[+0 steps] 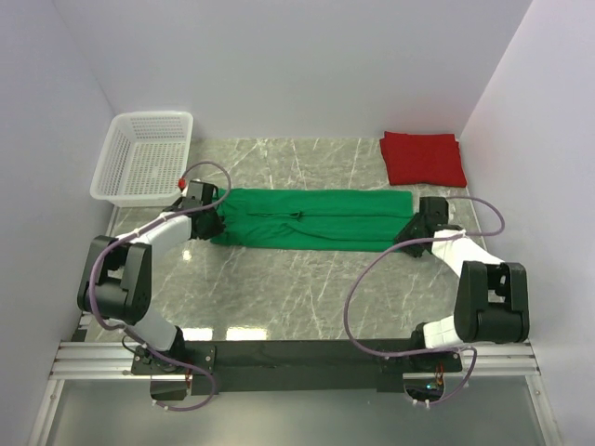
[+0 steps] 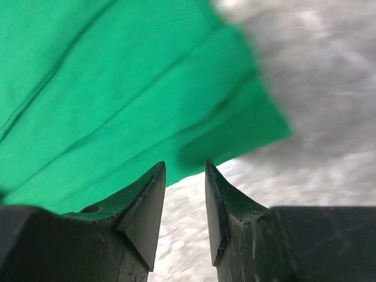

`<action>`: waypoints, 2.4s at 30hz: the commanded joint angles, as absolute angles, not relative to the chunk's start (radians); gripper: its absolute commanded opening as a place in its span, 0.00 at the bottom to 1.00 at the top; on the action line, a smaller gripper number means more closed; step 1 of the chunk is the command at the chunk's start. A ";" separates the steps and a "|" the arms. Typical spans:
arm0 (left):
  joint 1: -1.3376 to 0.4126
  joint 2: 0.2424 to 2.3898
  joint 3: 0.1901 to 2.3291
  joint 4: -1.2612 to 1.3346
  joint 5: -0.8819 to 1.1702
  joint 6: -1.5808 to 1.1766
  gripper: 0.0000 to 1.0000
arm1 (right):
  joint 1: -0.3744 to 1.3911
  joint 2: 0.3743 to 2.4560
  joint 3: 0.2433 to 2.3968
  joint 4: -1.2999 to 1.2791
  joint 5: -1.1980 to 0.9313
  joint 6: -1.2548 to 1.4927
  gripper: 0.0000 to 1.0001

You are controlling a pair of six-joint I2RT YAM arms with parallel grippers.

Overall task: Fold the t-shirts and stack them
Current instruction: Fold the tshirt

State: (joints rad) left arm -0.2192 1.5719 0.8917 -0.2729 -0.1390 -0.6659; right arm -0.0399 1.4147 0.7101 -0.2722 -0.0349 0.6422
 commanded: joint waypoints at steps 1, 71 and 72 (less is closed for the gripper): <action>-0.186 1.591 0.888 -0.253 -0.127 -0.655 0.20 | -0.092 1.437 0.683 -0.189 -0.031 0.664 0.40; -0.152 1.066 0.689 -0.313 -0.166 -0.486 0.85 | 0.473 1.804 1.050 0.052 -0.003 1.143 0.66; -0.152 1.066 0.689 -0.316 -0.167 -0.486 0.85 | 0.469 1.824 1.071 0.035 -0.002 1.132 0.65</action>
